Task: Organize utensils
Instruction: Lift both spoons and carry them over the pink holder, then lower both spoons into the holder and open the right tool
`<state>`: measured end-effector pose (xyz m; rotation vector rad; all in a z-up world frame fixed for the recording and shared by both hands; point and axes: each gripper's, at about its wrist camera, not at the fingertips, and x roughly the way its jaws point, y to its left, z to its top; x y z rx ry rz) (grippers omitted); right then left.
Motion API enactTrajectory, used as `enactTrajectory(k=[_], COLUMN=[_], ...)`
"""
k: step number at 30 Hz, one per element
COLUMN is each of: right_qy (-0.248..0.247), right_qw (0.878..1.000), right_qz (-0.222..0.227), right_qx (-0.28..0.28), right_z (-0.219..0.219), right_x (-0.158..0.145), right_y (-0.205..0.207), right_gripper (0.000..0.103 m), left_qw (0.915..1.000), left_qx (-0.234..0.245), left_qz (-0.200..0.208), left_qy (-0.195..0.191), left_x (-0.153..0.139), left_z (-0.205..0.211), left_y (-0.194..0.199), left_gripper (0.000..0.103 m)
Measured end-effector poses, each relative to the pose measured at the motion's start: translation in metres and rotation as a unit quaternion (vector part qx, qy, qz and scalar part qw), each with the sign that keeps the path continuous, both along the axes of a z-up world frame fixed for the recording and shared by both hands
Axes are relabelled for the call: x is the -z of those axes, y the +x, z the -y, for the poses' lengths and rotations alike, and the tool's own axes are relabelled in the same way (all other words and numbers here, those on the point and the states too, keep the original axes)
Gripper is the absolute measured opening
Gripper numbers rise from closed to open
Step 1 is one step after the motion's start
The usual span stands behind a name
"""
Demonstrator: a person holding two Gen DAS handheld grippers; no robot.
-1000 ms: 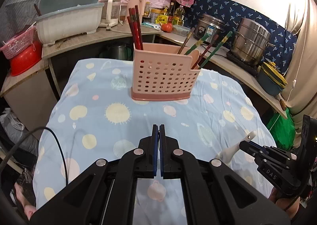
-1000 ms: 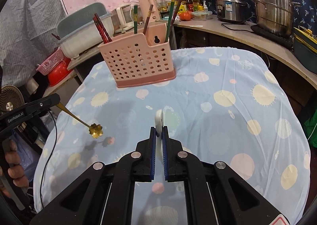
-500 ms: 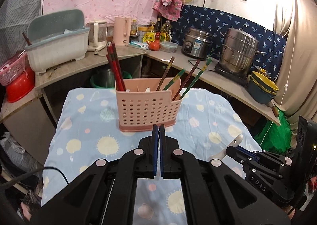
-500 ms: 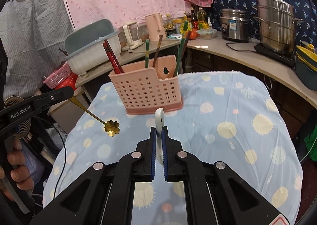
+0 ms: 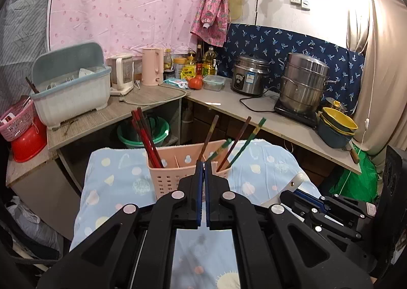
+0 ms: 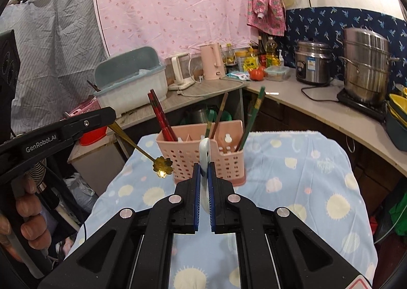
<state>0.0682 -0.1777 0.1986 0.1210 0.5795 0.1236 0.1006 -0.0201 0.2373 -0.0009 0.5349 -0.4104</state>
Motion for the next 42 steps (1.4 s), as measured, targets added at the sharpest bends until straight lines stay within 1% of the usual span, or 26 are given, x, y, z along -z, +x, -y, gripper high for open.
enactTrajectory(k=[7, 21, 33, 36, 42], right_qy=[0.000, 0.003, 0.029, 0.034, 0.040], right_qw=[1.000, 0.999, 0.999, 0.999, 0.999], right_qz=[0.018, 0.039, 0.029, 0.025, 0.019], right_qx=[-0.006, -0.011, -0.017, -0.018, -0.022], right_z=[-0.006, -0.015, -0.022, -0.024, -0.031], right_x=[-0.019, -0.044, -0.039, -0.034, -0.024], right_y=[0.018, 0.062, 0.100, 0.110, 0.130], right_gripper=[0.005, 0.005, 0.005, 0.006, 0.006], left_qw=[0.9999, 0.9995, 0.9989, 0.9987, 0.9986], left_qx=[-0.009, -0.023, -0.039, -0.046, -0.052], left_qz=[0.013, 0.022, 0.025, 0.023, 0.006], left_qy=[0.006, 0.006, 0.000, 0.005, 0.008], left_x=[-0.017, -0.033, -0.039, -0.035, -0.019], left_z=[0.003, 0.000, -0.010, -0.011, -0.016], left_y=[0.015, 0.046, 0.079, 0.088, 0.109], left_gripper=[0.001, 0.001, 0.001, 0.001, 0.001])
